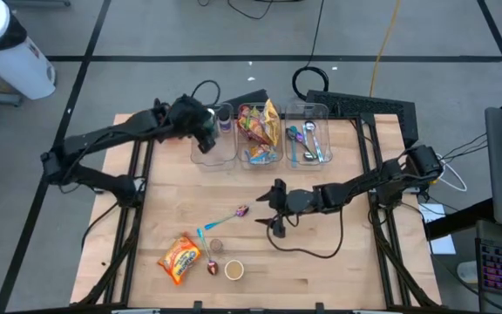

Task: Pick & Place Food Item
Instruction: Put the green seasoning bottle into the left transparent bin, then put the top blue spoon into the right transparent bin

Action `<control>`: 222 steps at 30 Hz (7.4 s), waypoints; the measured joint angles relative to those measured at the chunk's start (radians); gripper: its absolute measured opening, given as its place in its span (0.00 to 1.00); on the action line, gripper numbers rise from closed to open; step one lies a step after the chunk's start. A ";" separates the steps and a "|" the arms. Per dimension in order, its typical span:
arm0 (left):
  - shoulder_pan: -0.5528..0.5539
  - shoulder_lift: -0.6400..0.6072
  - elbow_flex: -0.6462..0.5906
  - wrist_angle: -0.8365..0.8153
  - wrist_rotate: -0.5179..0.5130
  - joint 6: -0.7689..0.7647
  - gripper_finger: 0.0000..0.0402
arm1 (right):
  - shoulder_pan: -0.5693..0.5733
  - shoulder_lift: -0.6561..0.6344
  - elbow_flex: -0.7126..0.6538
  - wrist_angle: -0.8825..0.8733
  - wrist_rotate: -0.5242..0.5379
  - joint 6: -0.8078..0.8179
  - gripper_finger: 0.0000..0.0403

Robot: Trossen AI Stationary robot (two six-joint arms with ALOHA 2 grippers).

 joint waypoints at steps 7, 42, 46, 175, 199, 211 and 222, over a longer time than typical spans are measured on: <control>0.094 0.145 0.000 0.020 0.055 -0.034 0.52 | 0.000 -0.002 -0.011 0.031 -0.001 0.000 0.81; 0.221 0.274 -0.091 0.187 0.068 -0.134 0.52 | 0.001 -0.002 -0.011 0.028 -0.002 0.001 0.81; 0.221 0.274 -0.092 0.185 0.067 -0.154 0.64 | 0.001 -0.002 -0.011 0.028 -0.002 0.001 0.81; -0.171 -0.747 -0.733 0.229 -0.064 -0.597 0.77 | -0.061 0.288 0.058 0.043 -0.001 0.659 0.77; -0.174 -0.748 -0.733 0.240 -0.096 -0.590 0.77 | -0.078 0.383 0.087 0.164 -0.024 0.643 0.40; -0.174 -0.747 -0.733 0.240 -0.096 -0.590 0.77 | -0.093 0.385 0.085 0.161 -0.026 0.572 0.05; -0.174 -0.747 -0.733 0.240 -0.096 -0.590 0.77 | -0.093 0.340 0.083 0.211 -0.034 0.442 0.00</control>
